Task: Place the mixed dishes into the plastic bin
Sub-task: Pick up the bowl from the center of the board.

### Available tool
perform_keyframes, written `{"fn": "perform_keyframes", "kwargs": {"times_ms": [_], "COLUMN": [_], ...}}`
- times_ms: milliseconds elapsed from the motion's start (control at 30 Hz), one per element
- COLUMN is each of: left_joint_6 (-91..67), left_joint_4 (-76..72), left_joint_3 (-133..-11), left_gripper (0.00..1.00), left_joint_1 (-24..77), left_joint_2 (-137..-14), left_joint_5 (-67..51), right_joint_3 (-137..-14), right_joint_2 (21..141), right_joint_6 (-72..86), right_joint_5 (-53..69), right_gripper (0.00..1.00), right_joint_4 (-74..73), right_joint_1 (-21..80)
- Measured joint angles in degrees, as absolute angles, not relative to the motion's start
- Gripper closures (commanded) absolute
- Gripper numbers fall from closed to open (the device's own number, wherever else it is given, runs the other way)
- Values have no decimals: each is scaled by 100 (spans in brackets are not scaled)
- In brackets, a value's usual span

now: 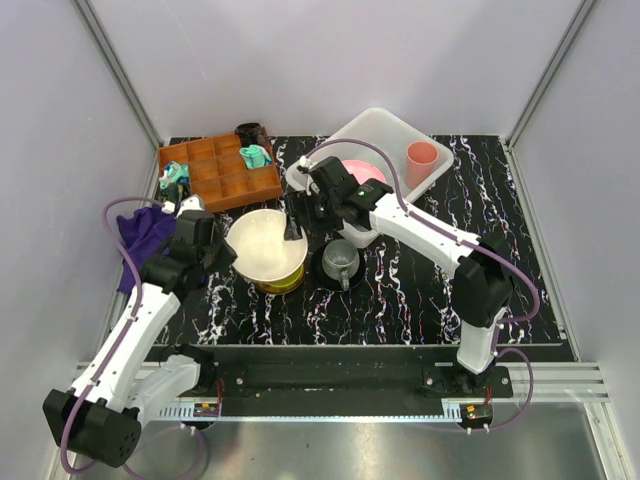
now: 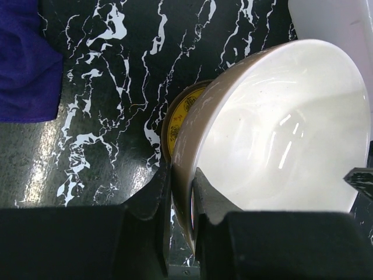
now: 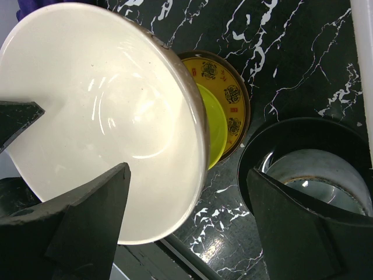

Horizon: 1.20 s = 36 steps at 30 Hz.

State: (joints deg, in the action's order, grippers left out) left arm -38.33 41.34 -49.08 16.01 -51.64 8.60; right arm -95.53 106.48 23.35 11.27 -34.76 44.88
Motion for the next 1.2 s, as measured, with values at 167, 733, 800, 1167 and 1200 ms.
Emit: {"fn": "perform_keyframes", "kwargs": {"times_ms": [167,733,800,1167,1200], "left_joint_6": [-3909,-4084,-4099,-4132,-4132], "left_joint_4": [4125,4156,4156,4156,4156], "left_joint_3": [-4987,-5253,-5304,-5336,-5336], "left_gripper": [100,100,100,100,100], "left_joint_1": [1772,2025,2045,2106,2108], "left_joint_2": [-5258,-5273,-5273,-5273,-5273], "left_joint_5": [923,926,921,904,902], "right_joint_3": [-9542,-9347,-9303,-9231,-9231], "right_joint_2": [10680,10777,10785,10787,10787], "right_joint_6": [2309,2292,2294,2338,2338], "right_joint_5": [1122,993,991,996,996], "right_gripper": [24,42,44,52,49], "right_joint_4": [-3496,-3481,-3476,-3406,-3406], "right_joint_1": [4521,4525,4525,4525,4525]}}
